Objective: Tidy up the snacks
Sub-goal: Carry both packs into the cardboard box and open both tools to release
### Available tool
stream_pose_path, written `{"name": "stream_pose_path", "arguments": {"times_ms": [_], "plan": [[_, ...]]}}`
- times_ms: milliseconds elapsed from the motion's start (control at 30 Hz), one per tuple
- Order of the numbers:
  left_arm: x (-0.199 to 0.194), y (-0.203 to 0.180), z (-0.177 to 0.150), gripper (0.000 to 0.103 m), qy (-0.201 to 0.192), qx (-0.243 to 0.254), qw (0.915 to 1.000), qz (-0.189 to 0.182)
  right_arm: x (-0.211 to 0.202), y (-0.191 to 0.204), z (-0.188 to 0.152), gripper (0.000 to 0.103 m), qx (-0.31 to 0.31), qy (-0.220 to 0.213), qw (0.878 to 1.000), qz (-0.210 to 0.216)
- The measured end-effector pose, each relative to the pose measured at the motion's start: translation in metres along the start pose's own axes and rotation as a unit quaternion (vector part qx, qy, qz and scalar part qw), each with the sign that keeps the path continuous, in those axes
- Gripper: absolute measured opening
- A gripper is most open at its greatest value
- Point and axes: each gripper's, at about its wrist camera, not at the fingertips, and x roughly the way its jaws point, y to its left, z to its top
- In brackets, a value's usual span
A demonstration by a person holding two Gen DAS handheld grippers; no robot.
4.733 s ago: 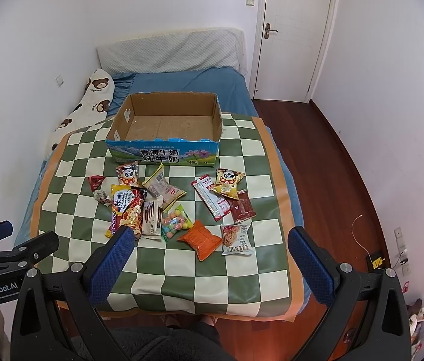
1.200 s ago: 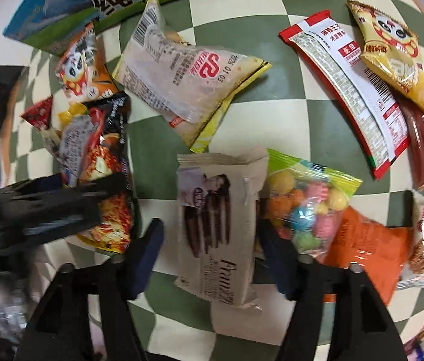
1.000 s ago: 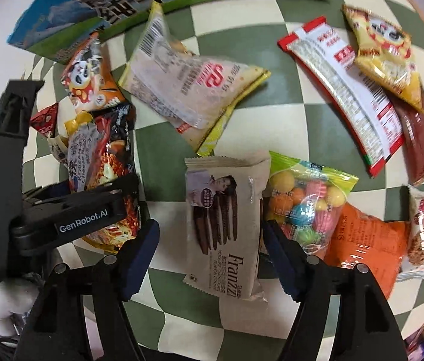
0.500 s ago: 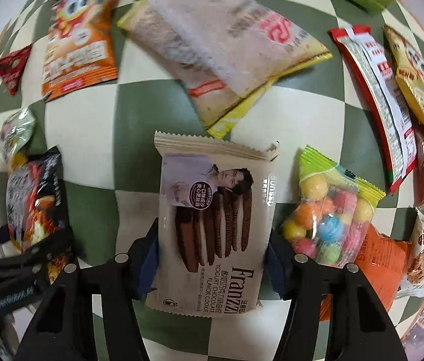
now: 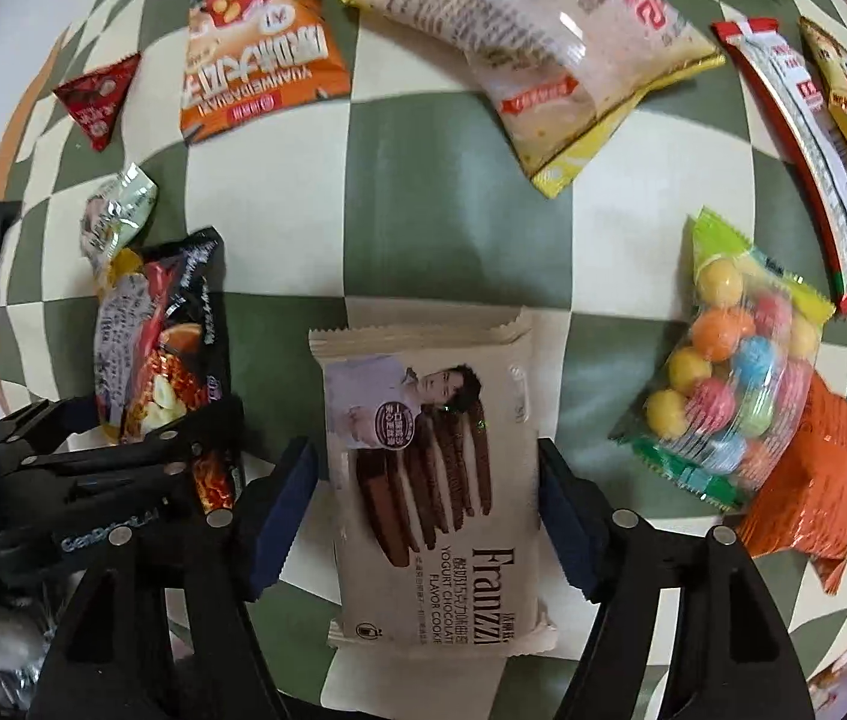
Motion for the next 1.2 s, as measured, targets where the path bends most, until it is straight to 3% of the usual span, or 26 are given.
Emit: {"name": "stream_pose_path", "arguments": {"times_ms": [33, 67, 300, 500, 700, 833, 900, 1067, 1200], "plan": [[-0.004, -0.001, -0.004, 0.086, -0.003, 0.001, 1.0000, 0.001, 0.006, 0.006, 0.000, 0.071, 0.005, -0.002, 1.000, -0.007], [-0.013, -0.003, -0.009, 0.085, -0.006, 0.002, 1.0000, 0.001, 0.004, 0.007, -0.003, 0.063, 0.006, -0.009, 1.000, -0.013], [-0.037, -0.011, -0.030, 0.085, -0.020, 0.010, 0.9997, -0.008, -0.020, -0.008, -0.017, 0.061, 0.016, -0.043, 0.999, 0.001], [-0.081, -0.020, -0.044, 0.085, -0.049, 0.026, 0.9981, -0.029, -0.083, -0.025, -0.015, 0.061, 0.020, -0.089, 0.995, 0.036], [-0.151, -0.033, -0.043, 0.085, -0.110, 0.036, 0.9917, -0.055, -0.166, -0.042, -0.003, 0.061, 0.020, -0.140, 0.988, 0.066], [-0.204, -0.045, -0.030, 0.085, -0.156, 0.047, 0.9835, -0.079, -0.214, -0.048, 0.014, 0.061, 0.015, -0.180, 0.980, 0.083], [-0.229, -0.054, -0.018, 0.085, -0.173, 0.054, 0.9786, -0.099, -0.228, -0.033, 0.030, 0.061, 0.014, -0.195, 0.976, 0.093], [-0.275, -0.076, 0.037, 0.085, -0.202, 0.062, 0.9701, -0.120, -0.262, -0.035, 0.087, 0.061, 0.012, -0.240, 0.965, 0.105], [-0.283, -0.089, 0.101, 0.085, -0.195, 0.064, 0.9709, -0.124, -0.275, -0.041, 0.141, 0.061, 0.008, -0.257, 0.962, 0.094]]}}
